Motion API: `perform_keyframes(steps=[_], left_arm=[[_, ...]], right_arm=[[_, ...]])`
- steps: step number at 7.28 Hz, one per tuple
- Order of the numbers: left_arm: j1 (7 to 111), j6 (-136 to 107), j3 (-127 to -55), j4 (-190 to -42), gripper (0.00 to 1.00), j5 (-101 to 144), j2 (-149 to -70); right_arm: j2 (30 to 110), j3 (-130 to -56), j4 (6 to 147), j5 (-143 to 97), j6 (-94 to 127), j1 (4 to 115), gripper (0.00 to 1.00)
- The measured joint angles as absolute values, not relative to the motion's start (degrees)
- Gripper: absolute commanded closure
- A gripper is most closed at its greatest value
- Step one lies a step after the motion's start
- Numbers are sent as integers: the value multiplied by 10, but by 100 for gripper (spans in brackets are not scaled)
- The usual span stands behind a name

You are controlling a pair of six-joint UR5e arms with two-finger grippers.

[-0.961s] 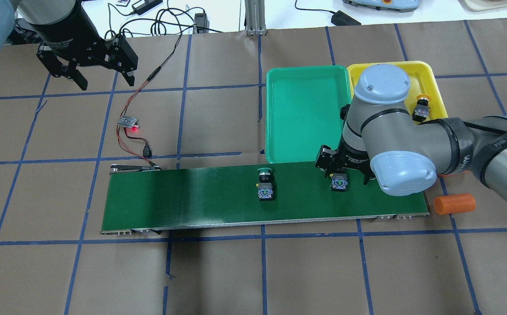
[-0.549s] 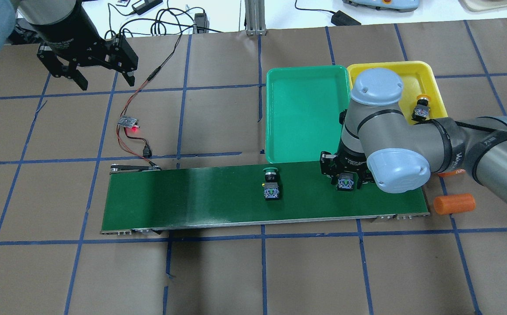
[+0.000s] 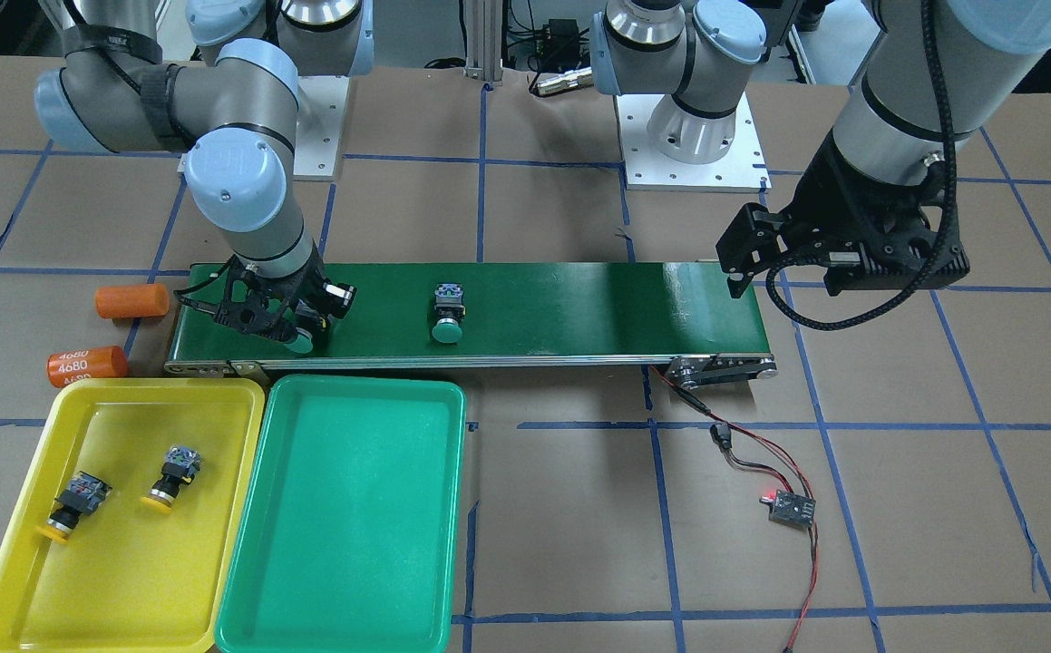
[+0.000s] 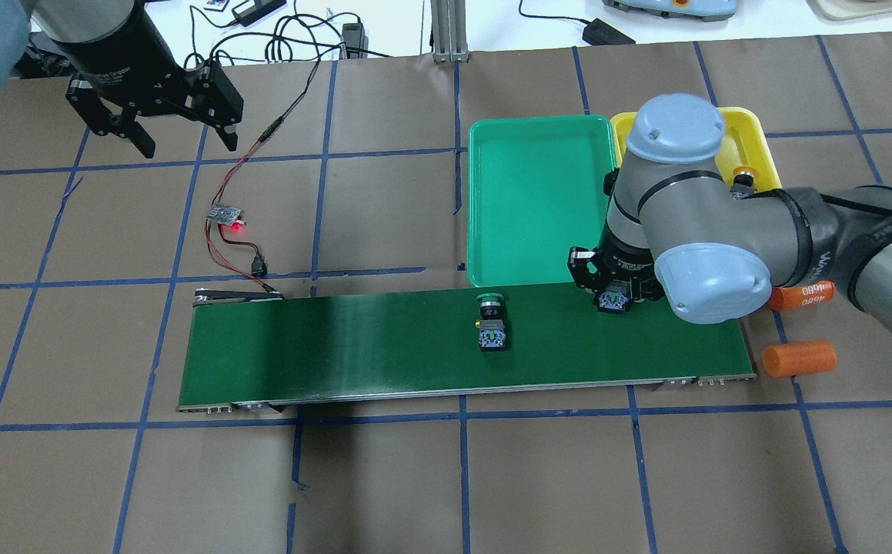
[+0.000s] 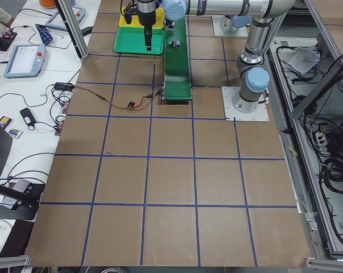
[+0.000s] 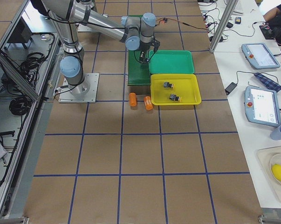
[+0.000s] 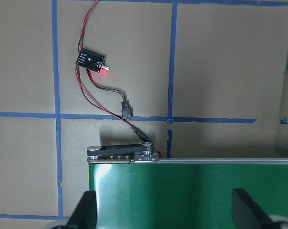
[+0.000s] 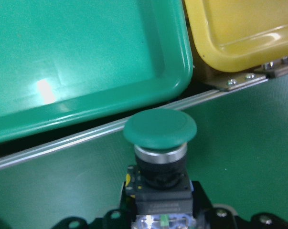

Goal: Sort buttons by color to trays
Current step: 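Carry the green button into the green tray and release it with the right gripper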

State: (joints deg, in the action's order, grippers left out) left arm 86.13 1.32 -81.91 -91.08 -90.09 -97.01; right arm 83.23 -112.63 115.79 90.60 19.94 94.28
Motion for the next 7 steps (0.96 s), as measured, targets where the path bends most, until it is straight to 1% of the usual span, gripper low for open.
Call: perform_keyframes(steps=[2, 3, 4, 5, 6, 7], left_arm=[[861, 13, -819, -911, 0, -901, -970], [861, 13, -818, -911, 0, -901, -970], [861, 13, -818, -911, 0, -901, -970], [861, 13, -818, -911, 0, -901, -970], [861, 13, -819, -911, 0, -901, -970], [861, 13, -819, -911, 0, -901, -970]], right_arm=[[834, -1075, 1194, 902, 193, 944, 99], [825, -1063, 1241, 902, 179, 944, 83], [810, -1061, 1291, 902, 163, 945, 58], [796, -1063, 1332, 902, 154, 946, 31], [787, -1071, 1351, 901, 130, 949, 23], [780, -1085, 1359, 901, 90, 952, 9]])
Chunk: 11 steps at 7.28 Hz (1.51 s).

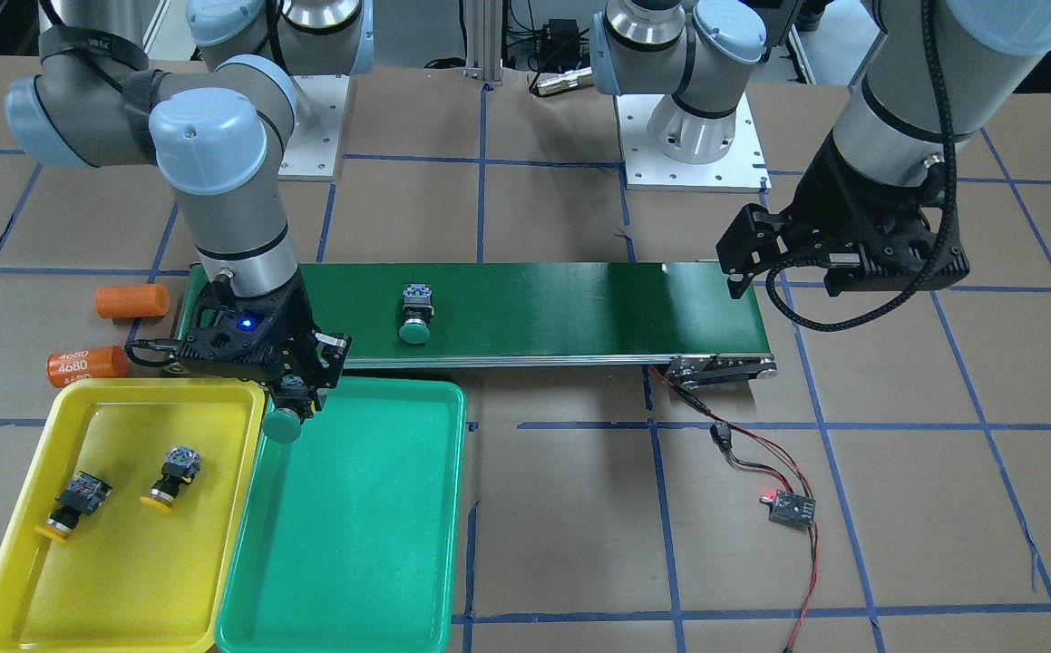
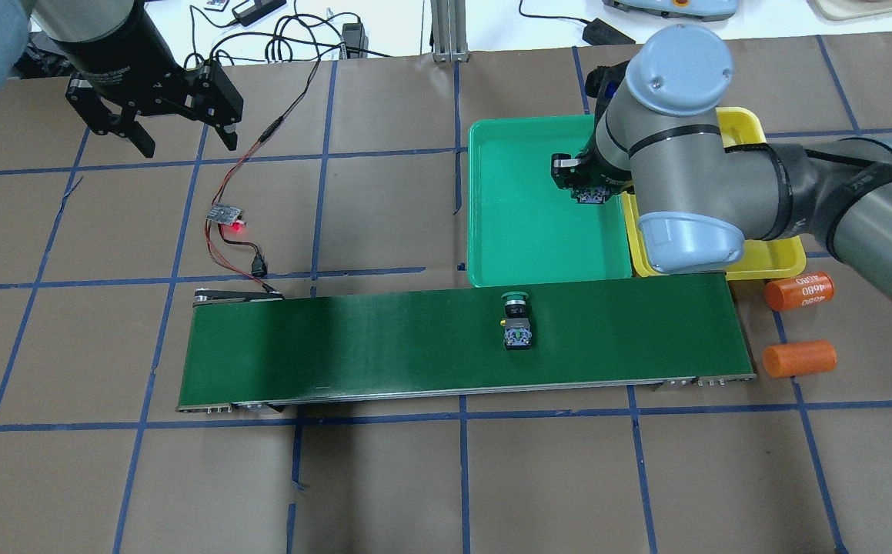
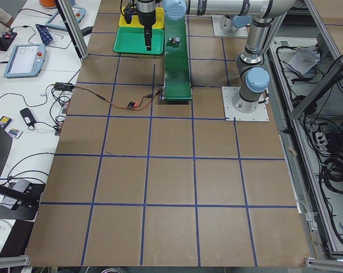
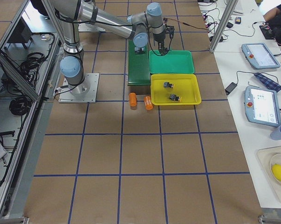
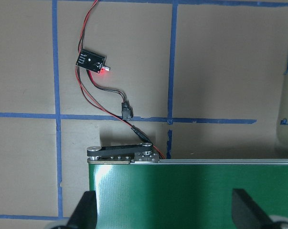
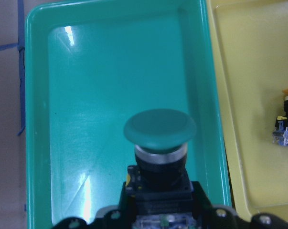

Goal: Sort buttons by color to trays
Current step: 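Carry the green button into the green tray and release it with the right gripper, then lower the right gripper to the last green button on the belt and grasp it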

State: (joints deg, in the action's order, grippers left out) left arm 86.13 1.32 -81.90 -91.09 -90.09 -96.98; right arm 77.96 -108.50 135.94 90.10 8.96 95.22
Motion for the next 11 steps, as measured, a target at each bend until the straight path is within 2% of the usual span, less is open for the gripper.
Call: perform_keyframes(steps=[1, 4, 7, 11], left_arm=[[861, 13, -819, -911, 0, -901, -970], [861, 12, -818, -911, 0, -900, -969], [861, 12, -819, -911, 0, -901, -968], [862, 12, -819, -910, 0, -901, -969]], right_arm=[[773, -1099, 1367, 901, 56, 954, 0], [777, -1108, 1366, 902, 38, 954, 0], [813, -1111, 1250, 903, 132, 956, 0], [813, -1127, 1223, 902, 187, 992, 0]])
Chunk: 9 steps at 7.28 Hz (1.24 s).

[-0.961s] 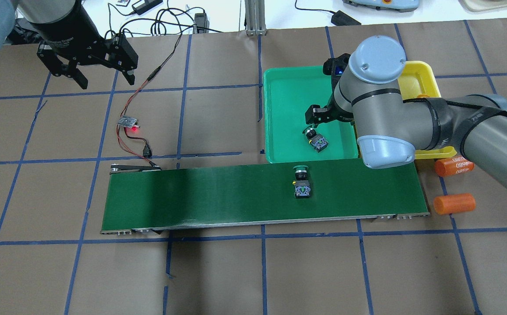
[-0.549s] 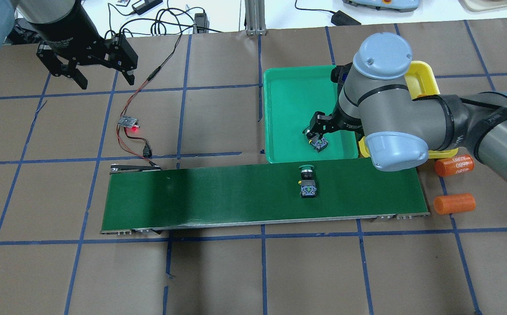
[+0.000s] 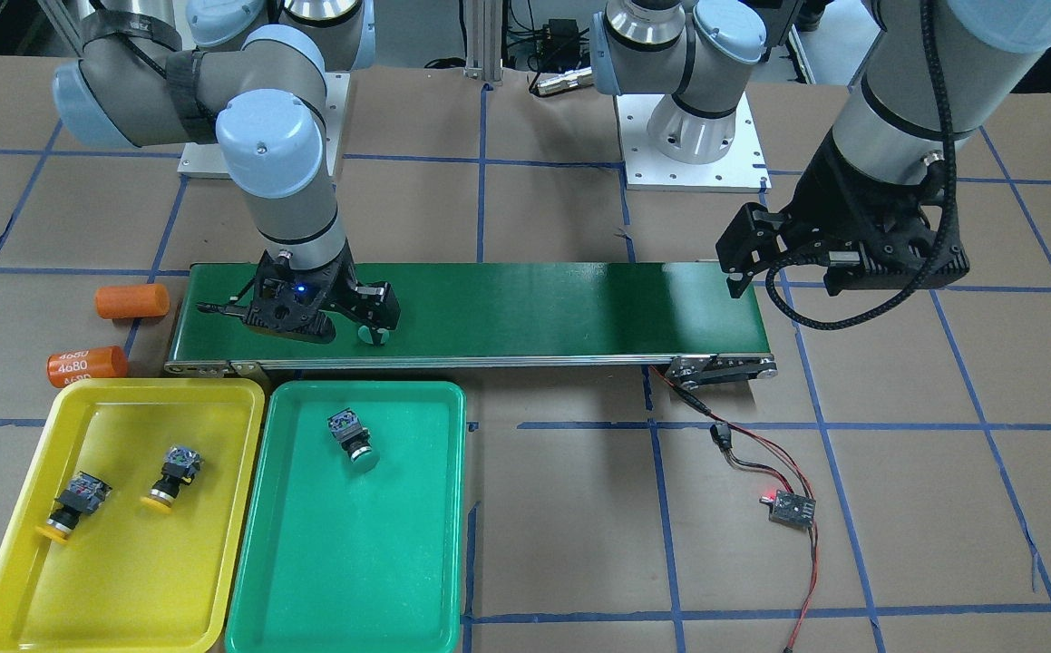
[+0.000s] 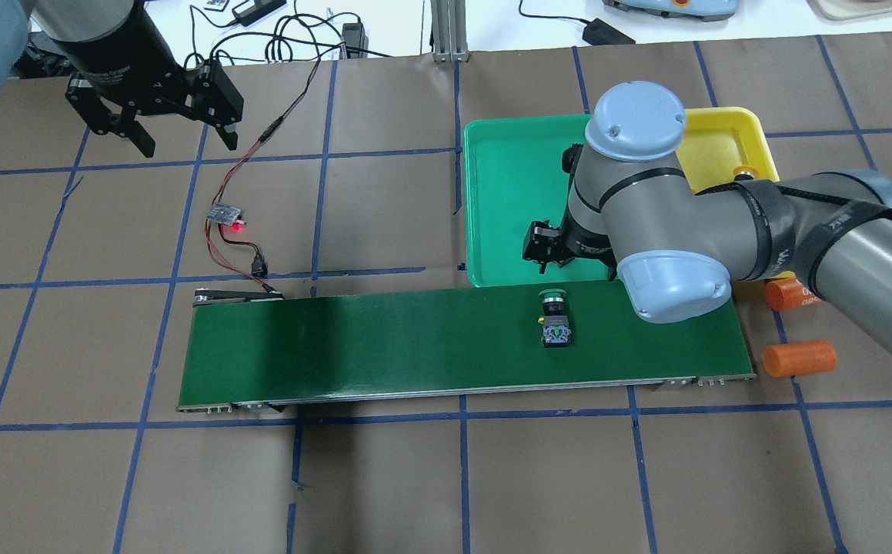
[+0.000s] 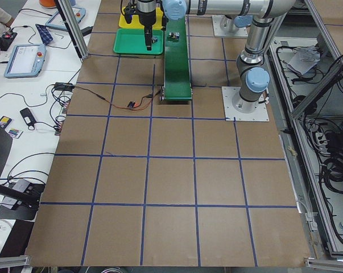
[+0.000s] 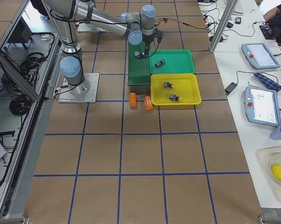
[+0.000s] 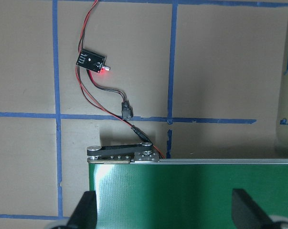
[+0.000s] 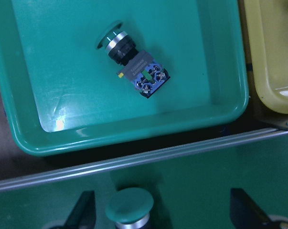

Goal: Sort buttons by color to trays
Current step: 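Lower the right gripper to the last green button on the belt and grasp it, then place the second green button in the green tray and open the right gripper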

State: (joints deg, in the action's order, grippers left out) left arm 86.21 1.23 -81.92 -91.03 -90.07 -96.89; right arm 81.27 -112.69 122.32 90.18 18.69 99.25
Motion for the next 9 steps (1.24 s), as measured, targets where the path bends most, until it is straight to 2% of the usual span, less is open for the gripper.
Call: perform_keyframes(steps=[4, 5, 6, 7, 9], left_arm=[[862, 12, -819, -909, 0, -901, -970], [862, 12, -819, -909, 0, -901, -970], [862, 12, -820, -909, 0, -901, -970], [862, 12, -820, -909, 0, -901, -970], [863, 12, -820, -909, 0, -901, -970]], right_arm=[[810, -1171, 1224, 900, 181, 995, 0], [807, -1172, 1224, 901, 181, 995, 7], [806, -1172, 1222, 903, 182, 992, 60], [806, -1172, 1213, 906, 184, 986, 100], [810, -1168, 1188, 910, 188, 979, 100]])
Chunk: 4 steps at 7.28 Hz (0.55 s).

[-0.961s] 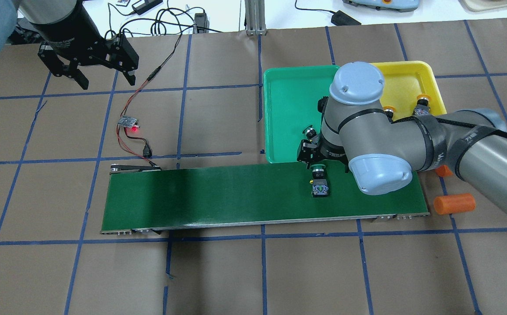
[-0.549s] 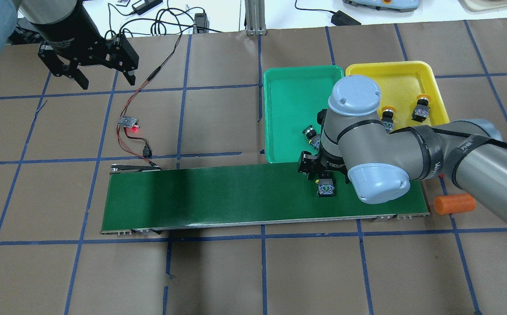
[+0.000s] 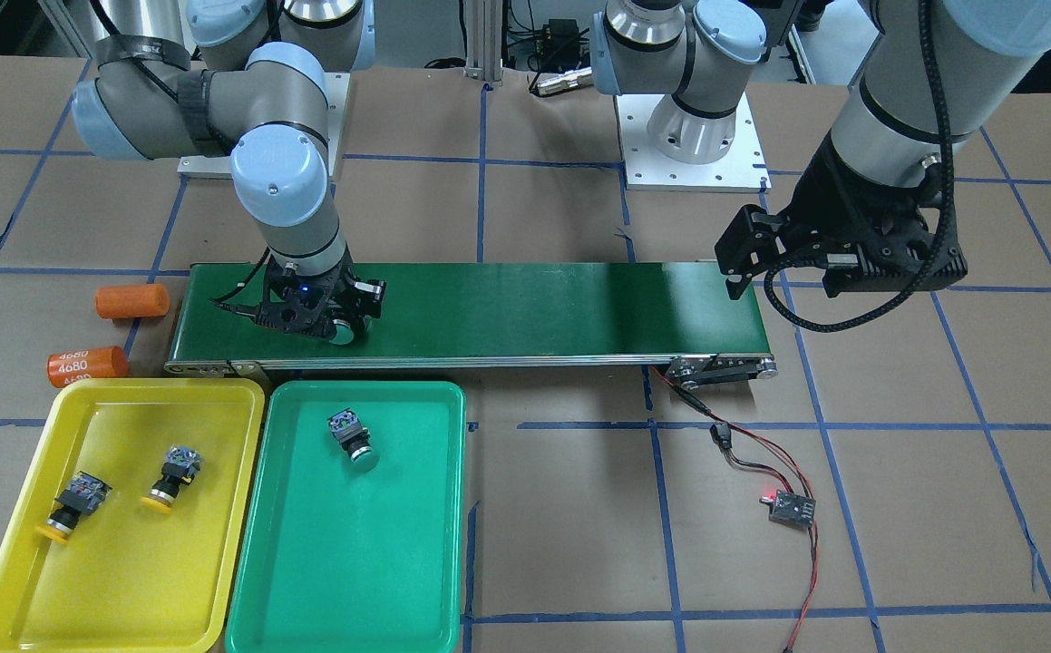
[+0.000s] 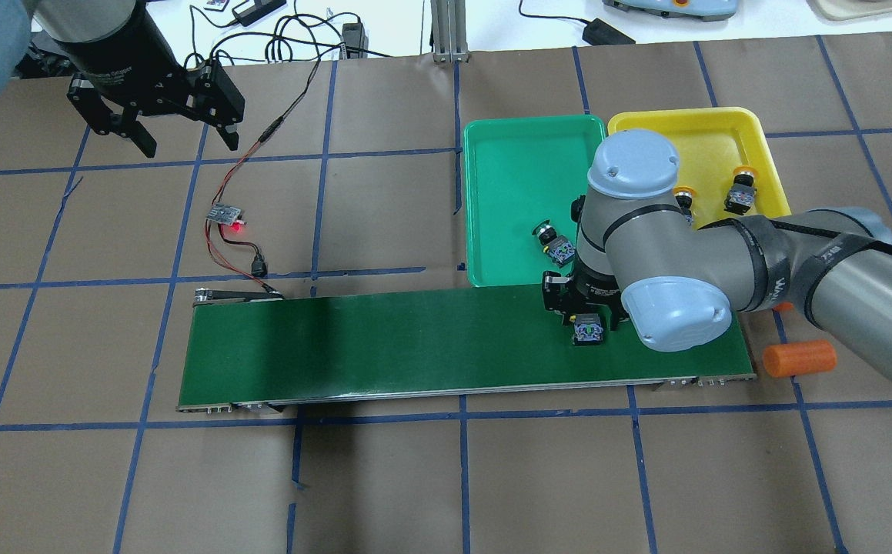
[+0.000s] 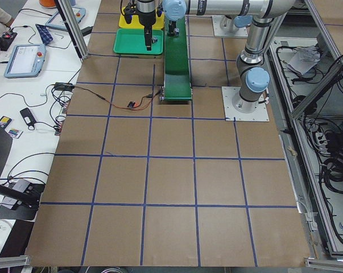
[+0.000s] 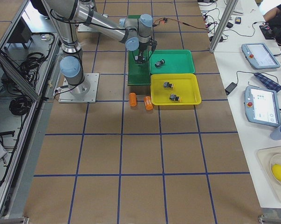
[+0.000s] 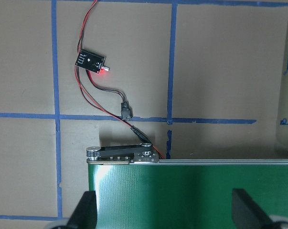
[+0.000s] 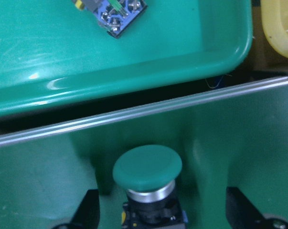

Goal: Sort buttons by color to trays
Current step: 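Place the second green button in the green tray and open the right gripper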

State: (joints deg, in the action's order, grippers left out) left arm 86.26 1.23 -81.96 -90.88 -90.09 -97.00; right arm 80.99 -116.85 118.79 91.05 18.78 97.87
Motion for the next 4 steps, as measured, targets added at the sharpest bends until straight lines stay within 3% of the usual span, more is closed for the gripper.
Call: perform_keyframes(steps=[2, 4], left_arm=[[862, 12, -819, -909, 0, -901, -970], [863, 12, -819, -909, 0, -901, -970]], right_arm=[[817, -1153, 1183, 912, 190, 975, 100], [819, -1093, 1189, 909, 189, 978, 100]])
